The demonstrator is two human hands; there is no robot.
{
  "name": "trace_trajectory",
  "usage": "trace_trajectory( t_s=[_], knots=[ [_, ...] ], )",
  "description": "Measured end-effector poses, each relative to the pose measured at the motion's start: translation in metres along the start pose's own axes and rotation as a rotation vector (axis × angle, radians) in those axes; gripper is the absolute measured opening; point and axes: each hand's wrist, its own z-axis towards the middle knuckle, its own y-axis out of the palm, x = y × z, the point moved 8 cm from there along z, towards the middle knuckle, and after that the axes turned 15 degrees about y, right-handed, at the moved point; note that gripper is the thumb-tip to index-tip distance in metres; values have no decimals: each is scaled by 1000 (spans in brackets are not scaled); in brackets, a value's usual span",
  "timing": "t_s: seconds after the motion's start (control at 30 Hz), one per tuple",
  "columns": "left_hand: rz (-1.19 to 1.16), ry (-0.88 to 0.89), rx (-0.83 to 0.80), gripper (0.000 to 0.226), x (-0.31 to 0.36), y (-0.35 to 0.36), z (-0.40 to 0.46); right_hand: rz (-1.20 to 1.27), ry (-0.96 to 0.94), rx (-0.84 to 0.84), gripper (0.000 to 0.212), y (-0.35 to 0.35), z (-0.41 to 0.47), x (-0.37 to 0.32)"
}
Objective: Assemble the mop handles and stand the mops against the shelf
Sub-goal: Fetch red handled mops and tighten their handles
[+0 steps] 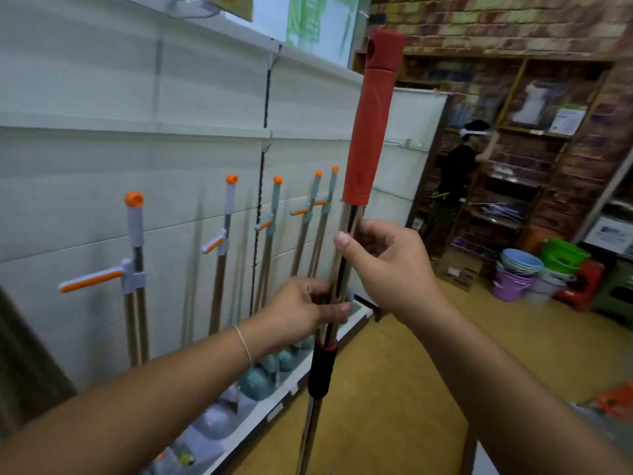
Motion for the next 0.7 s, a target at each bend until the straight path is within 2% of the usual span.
trace_trajectory(
  t_s=[0.17, 0.33, 0.5, 0.7],
  knots=[
    [36, 2, -104, 7, -34, 28, 70, -67, 18, 121, 7, -30, 50, 32],
    [58, 43, -251, 33, -62, 52, 154, -170, 62, 242, 13, -61, 106, 68],
    [-24, 97, -368, 12, -74, 78, 236, -242, 115, 343, 14, -95, 164, 94],
    [-102, 194, -473, 9, -91, 131, 306, -219, 194, 438, 13, -149, 205, 128]
  ],
)
